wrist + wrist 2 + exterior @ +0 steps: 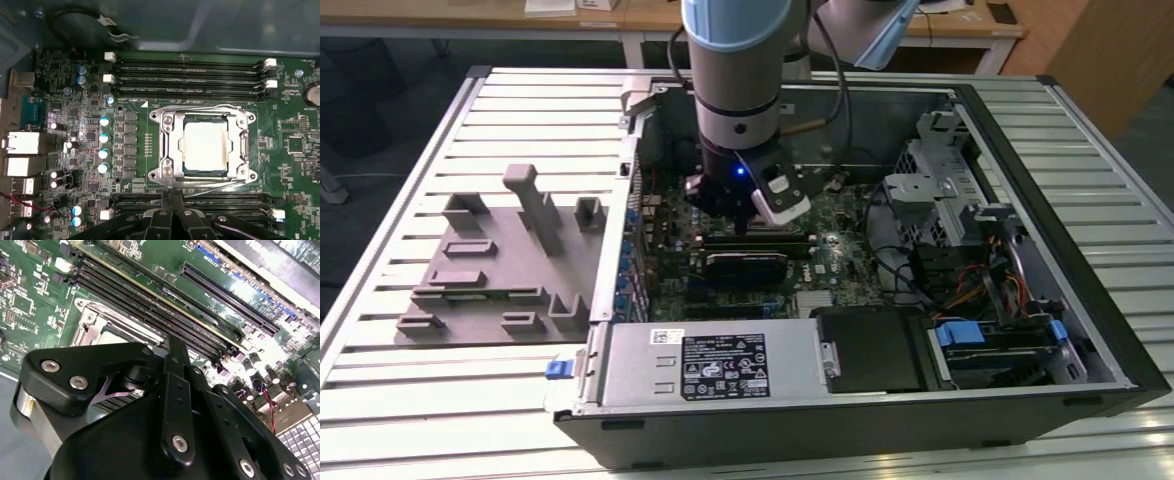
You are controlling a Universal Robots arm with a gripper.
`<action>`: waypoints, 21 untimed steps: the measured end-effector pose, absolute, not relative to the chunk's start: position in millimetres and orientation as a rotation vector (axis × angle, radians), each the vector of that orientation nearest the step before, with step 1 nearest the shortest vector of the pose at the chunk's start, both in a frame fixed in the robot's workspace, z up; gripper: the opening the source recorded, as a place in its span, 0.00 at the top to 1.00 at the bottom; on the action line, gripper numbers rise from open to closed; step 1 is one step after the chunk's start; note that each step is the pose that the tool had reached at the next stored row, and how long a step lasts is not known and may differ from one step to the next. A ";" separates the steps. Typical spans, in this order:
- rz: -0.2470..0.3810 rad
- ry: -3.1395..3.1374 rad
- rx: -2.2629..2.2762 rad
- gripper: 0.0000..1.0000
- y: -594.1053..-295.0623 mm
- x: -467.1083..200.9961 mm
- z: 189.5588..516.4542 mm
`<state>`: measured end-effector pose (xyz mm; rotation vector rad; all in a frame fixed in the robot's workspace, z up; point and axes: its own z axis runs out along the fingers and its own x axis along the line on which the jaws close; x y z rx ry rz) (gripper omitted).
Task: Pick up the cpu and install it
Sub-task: 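Install the second cpu locking lever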
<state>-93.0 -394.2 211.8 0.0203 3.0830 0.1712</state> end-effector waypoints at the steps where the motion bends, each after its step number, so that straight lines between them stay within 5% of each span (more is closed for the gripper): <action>1: 0.172 3.084 0.020 0.89 -394.3 -93.1 210.5; 7: 0.178 3.085 0.020 0.89 -394.7 -93.0 209.5; 10: 0.248 3.080 0.022 0.89 -399.5 -93.0 209.0; 21: 0.332 3.073 0.024 0.89 -410.8 -93.2 204.9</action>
